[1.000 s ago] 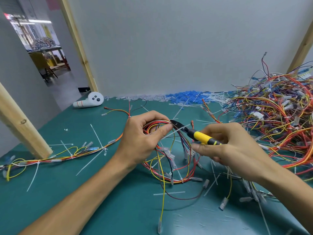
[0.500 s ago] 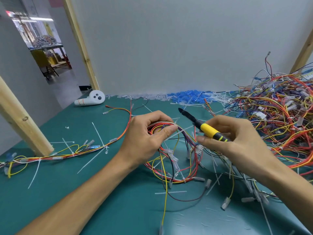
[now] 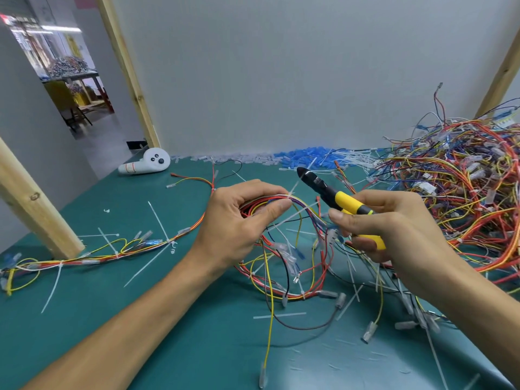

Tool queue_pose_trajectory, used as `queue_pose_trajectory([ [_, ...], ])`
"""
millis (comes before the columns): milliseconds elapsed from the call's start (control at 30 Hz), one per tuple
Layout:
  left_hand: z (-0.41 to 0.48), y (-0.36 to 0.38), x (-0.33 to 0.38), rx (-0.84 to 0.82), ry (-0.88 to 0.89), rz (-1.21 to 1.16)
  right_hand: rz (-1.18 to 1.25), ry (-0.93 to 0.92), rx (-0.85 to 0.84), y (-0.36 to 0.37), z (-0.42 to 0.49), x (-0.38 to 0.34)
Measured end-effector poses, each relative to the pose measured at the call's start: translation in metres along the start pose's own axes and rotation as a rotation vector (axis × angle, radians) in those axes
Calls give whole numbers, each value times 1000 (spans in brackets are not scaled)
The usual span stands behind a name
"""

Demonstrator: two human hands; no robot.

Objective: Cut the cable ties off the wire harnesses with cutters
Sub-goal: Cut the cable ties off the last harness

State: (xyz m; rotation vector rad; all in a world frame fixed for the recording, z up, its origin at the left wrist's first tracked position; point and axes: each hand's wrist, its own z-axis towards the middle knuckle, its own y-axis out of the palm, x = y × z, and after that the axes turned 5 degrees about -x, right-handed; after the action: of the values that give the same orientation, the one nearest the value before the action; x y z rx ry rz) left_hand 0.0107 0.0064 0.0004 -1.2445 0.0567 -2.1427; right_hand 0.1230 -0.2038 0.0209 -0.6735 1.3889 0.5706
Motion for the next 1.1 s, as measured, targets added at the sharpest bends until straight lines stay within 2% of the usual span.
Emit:
queue_pose_trajectory([
  [267, -5, 4, 2, -27, -18, -26, -131, -117, 8, 2, -2, 2],
  [467, -1, 4, 7, 12, -17, -64, -17, -33, 11, -2, 1, 2],
  [767, 0, -1, 8, 26, 15, -23, 35, -54, 16, -2, 4, 6],
  [933, 1, 1, 6, -13, -55, -40, -177, -241, 98, -3, 1, 2],
  [1100, 1, -1, 4, -22, -85, -17, -381, -292, 131, -6, 2, 6],
])
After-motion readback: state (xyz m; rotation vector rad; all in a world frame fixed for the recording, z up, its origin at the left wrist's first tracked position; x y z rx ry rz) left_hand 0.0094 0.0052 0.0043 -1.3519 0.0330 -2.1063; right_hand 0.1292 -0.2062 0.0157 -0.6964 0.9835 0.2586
